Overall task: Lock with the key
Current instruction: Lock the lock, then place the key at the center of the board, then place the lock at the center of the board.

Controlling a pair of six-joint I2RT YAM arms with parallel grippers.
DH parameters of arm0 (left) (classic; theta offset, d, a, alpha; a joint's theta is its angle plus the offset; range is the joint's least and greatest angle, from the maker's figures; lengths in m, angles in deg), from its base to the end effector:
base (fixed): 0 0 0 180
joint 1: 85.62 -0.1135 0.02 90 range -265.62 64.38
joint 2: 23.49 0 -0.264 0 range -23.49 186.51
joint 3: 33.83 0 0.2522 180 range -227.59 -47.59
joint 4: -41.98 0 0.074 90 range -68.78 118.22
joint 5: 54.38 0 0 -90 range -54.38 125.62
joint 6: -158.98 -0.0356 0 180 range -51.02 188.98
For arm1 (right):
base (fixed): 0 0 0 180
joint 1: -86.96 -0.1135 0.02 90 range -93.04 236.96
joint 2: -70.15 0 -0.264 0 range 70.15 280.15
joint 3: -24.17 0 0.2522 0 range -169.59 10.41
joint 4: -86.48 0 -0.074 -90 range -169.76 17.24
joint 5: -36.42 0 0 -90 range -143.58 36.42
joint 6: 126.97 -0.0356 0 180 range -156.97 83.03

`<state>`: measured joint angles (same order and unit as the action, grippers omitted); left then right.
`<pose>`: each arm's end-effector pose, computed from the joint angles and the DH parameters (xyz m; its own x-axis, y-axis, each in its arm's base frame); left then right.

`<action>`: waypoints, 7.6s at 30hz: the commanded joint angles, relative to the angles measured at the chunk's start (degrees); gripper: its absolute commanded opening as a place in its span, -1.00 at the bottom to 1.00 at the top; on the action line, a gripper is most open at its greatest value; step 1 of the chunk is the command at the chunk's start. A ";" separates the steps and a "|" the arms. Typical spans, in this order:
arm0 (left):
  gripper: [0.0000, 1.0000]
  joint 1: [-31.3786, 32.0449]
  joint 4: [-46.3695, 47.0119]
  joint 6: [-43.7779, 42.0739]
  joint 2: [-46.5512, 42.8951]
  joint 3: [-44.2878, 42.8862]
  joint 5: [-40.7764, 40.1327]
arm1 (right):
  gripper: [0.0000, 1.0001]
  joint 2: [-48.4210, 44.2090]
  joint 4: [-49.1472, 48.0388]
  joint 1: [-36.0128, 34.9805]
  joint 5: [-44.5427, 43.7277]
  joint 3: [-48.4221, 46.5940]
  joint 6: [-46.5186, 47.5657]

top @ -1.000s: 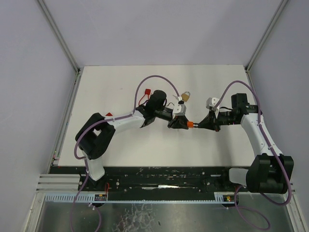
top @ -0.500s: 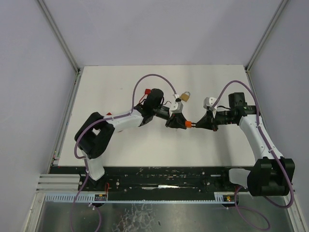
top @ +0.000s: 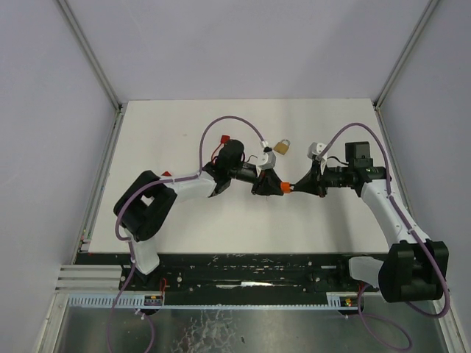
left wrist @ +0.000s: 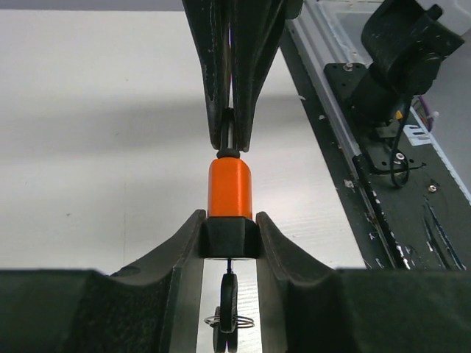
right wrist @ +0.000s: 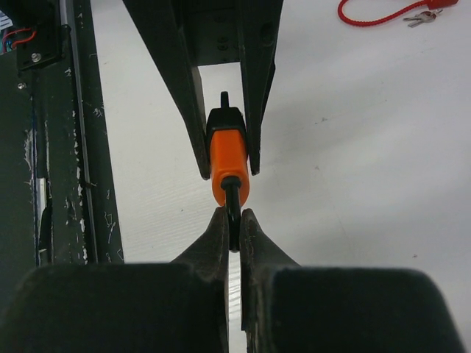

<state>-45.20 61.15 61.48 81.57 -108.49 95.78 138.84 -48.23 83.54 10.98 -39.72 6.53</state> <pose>0.2815 -0.2803 0.2229 -0.0203 0.1026 -0.9945 0.9814 -0.1878 -0.0395 0.2303 0.0460 0.2699 -0.1397 -0.3046 -0.9422 -0.9652 0.2545 0.0608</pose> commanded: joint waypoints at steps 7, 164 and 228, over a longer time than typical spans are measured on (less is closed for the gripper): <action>-1.00 3.20 18.34 1.58 -0.69 -0.12 -4.11 | -1.00 5.71 -13.99 -4.74 7.02 2.70 -13.35; -1.00 1.42 25.04 6.03 -7.65 13.57 -28.65 | -1.00 -1.51 14.82 9.69 -3.25 -10.11 11.70; 1.00 5.69 -1.47 14.32 -31.36 15.23 -58.17 | 0.21 -10.37 -9.63 24.18 -12.14 -0.75 -13.58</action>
<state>-39.17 65.23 76.62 55.14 -93.10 36.87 136.17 -56.06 107.96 -8.10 -42.23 -12.31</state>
